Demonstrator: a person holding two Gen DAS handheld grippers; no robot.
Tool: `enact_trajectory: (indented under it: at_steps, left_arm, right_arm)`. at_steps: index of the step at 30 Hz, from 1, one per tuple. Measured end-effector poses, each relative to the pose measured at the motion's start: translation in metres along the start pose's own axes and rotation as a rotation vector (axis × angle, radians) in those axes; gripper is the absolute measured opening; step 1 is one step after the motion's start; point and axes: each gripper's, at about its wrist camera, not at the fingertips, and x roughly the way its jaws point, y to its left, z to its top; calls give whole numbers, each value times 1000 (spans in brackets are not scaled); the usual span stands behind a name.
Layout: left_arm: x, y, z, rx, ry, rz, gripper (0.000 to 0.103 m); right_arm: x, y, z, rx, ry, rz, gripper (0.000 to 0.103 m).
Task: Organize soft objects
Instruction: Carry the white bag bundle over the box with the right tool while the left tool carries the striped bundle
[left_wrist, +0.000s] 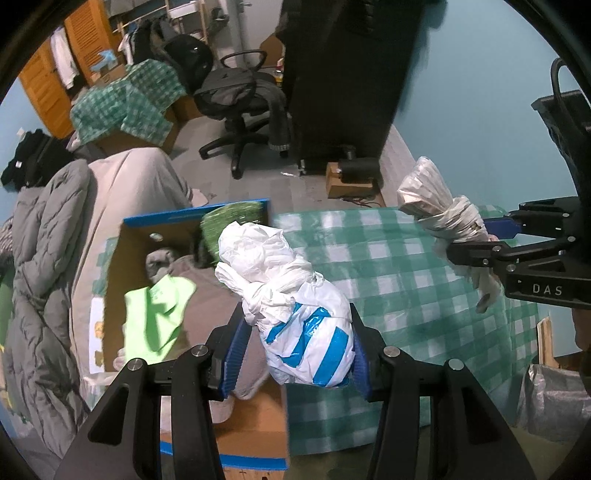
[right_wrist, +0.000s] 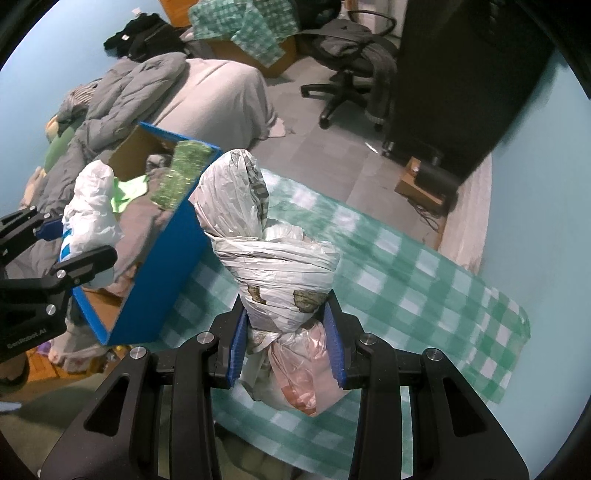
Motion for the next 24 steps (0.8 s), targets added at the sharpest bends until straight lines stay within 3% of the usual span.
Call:
enact_trajectory:
  at_steps: [24]
  left_arm:
    - [6, 129, -9, -112, 5, 76, 50]
  right_arm:
    - [40, 115, 80, -129, 2, 65, 36]
